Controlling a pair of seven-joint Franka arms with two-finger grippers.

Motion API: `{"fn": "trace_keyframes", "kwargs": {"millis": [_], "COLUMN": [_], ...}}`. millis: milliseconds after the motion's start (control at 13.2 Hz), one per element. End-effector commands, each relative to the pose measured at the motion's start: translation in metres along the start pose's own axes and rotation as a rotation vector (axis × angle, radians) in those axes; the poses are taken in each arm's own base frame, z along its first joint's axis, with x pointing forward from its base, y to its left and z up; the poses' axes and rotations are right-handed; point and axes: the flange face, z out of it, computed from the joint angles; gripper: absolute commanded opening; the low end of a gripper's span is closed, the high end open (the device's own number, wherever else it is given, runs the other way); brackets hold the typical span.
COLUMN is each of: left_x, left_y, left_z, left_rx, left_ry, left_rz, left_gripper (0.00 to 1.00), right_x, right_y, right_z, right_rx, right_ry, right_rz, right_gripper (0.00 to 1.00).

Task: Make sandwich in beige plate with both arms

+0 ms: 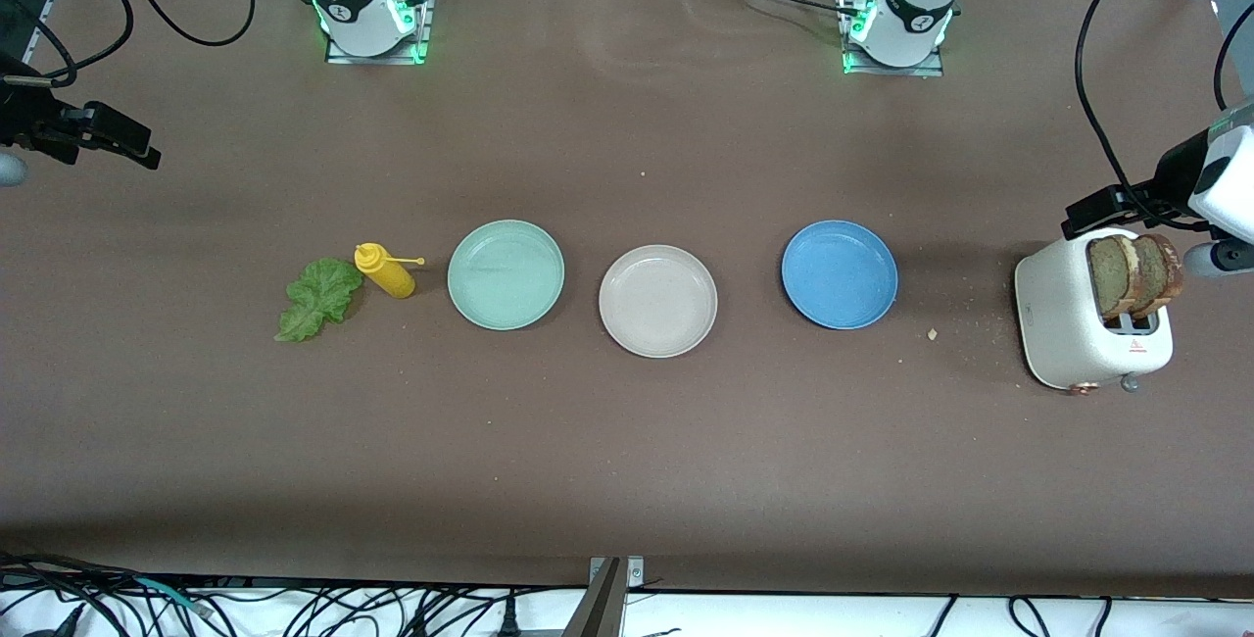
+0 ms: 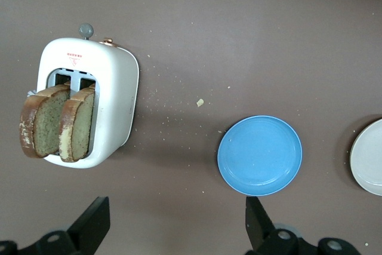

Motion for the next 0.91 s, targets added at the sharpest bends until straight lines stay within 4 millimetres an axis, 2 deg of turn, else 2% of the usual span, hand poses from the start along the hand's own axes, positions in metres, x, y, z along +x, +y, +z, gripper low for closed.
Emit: {"fn": "trace_keyframes", "kwargs": {"millis": [0, 836], "left_x": [0.0, 0.0016], "left_y": [0.002, 0.0013], "left_z": [-0.0026, -0.0009], "left_rx": [0.002, 0.002], "left_ry": [0.012, 0.011], "left_rz": [0.007, 0.005], "left_gripper": [1.0, 1.0], "right_x": [0.0029, 0.0016], "right_y": [-0.0011, -0.0022], "right_z": [-0.0059, -0.0053], "right_rx": [0.012, 0.0], "right_ry": [0.004, -0.004], "right_rz": [0.009, 0.002], "right_gripper": [1.0, 1.0]}}
